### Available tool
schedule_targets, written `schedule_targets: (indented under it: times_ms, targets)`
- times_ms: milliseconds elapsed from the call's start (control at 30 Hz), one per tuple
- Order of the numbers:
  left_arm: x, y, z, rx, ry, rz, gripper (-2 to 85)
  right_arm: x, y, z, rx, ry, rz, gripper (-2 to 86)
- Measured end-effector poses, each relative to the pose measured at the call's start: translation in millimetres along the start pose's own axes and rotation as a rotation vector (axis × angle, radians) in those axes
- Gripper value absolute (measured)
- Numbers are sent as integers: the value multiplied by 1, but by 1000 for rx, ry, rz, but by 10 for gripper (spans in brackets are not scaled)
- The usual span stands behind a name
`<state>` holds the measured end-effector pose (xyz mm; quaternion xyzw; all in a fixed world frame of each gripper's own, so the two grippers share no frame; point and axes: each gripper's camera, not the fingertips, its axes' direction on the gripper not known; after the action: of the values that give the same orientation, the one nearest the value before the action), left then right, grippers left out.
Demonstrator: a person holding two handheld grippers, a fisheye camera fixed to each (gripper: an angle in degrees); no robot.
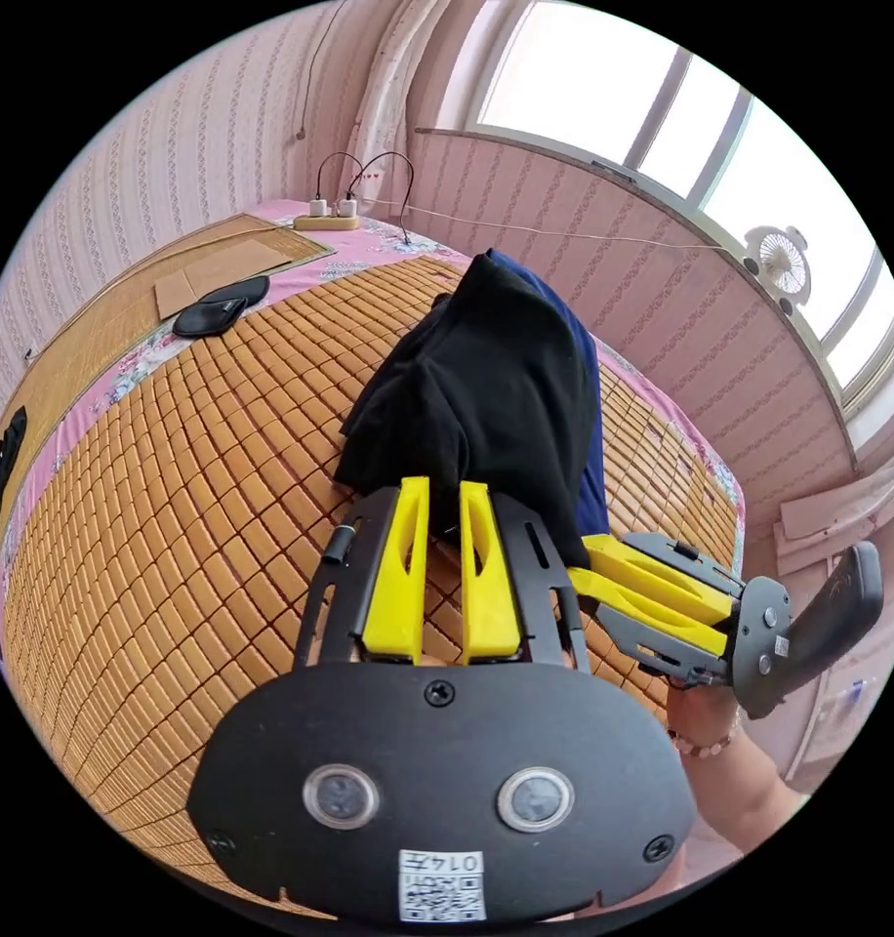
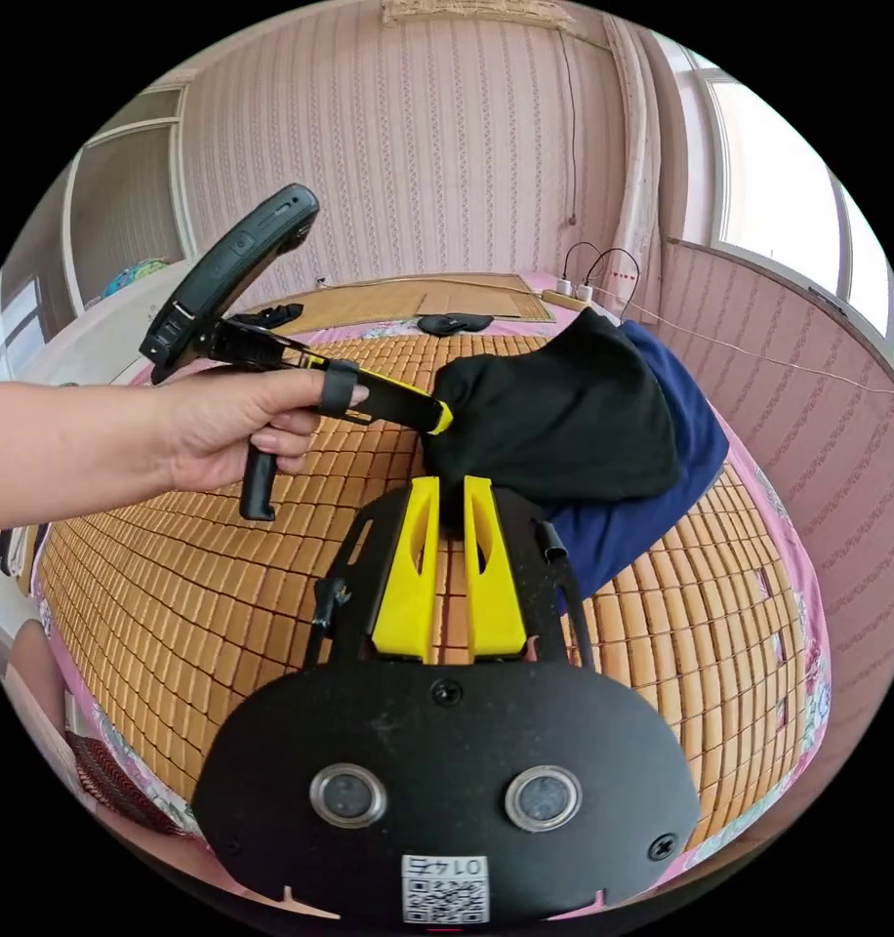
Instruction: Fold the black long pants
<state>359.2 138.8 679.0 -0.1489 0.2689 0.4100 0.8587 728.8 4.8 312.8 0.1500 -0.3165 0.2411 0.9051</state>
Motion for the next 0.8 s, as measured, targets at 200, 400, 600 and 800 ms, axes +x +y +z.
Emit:
schedule_targets:
  times_ms: [200, 400, 600, 800]
  targets:
    - [0, 85, -131, 46, 11, 192, 52, -101, 28, -112, 175, -173, -62, 35]
    - [-54, 290, -264, 25, 129, -84, 51, -221, 114, -156, 38, -706, 13, 32]
    - [-58, 468, -332, -18, 44, -405, 50, -355, 158, -156, -322, -910, -141, 31]
    - [-48, 520, -413, 145, 27, -395, 50, -433, 146, -200, -376, -872, -213, 36]
